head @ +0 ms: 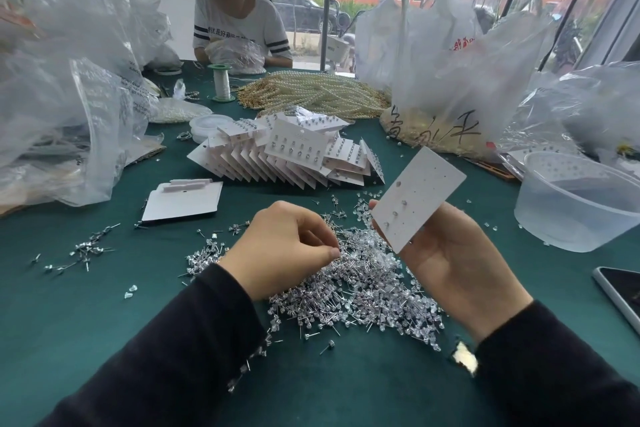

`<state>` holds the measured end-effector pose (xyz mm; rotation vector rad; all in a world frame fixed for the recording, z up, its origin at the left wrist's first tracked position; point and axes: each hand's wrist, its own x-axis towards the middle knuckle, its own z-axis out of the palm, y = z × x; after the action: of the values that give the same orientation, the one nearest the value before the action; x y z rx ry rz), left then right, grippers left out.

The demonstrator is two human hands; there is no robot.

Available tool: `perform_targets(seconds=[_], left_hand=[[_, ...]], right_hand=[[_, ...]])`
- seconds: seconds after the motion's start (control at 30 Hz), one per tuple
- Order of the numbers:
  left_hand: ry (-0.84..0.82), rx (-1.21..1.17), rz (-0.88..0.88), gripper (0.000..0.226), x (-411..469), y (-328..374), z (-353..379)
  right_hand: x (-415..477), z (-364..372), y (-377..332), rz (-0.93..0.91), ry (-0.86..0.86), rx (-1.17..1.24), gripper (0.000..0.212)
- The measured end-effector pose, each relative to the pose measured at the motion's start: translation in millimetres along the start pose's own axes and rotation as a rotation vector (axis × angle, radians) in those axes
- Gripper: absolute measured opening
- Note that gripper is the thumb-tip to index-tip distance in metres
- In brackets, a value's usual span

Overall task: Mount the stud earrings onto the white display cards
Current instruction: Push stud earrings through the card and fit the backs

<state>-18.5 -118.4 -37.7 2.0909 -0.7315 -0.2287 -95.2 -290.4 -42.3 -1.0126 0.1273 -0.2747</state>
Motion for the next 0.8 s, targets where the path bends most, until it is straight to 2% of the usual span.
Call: perform_targets(seconds=[0.2, 0.27, 0.4, 0.53, 0.67, 0.73, 0.8], left_hand=[[0.242, -0.380, 0.243, 0.011, -7, 19, 4], [0.290, -0.433, 0.319, 0.012, -10, 24, 9], [0.362, -0.383, 0.372, 0.005, -11, 23, 17], [0.385, -0.307, 0.392, 0.012, -9, 24, 20], [0.382, -0.280, 0.398, 0.003, -11, 24, 21], [0.348, -0.273, 0.396, 0.021, -14, 26, 21], [0.319, -0.255, 0.389, 0.036, -16, 28, 23]], right_hand=[[-4, 5, 2, -0.014, -0.043, -0.005, 0.053], [-7, 9, 6, 0.003, -0.090, -0.037, 0.061], [-9, 15, 16, 0.025, -0.161, -0.051, 0.051], [-11, 19, 21, 0.033, -0.176, -0.017, 0.047], [-12, 21, 22, 0.023, -0.151, -0.051, 0.077], [-11, 20, 24, 0.008, -0.129, -0.058, 0.069], [-11, 19, 25, -0.039, -0.101, -0.124, 0.044]])
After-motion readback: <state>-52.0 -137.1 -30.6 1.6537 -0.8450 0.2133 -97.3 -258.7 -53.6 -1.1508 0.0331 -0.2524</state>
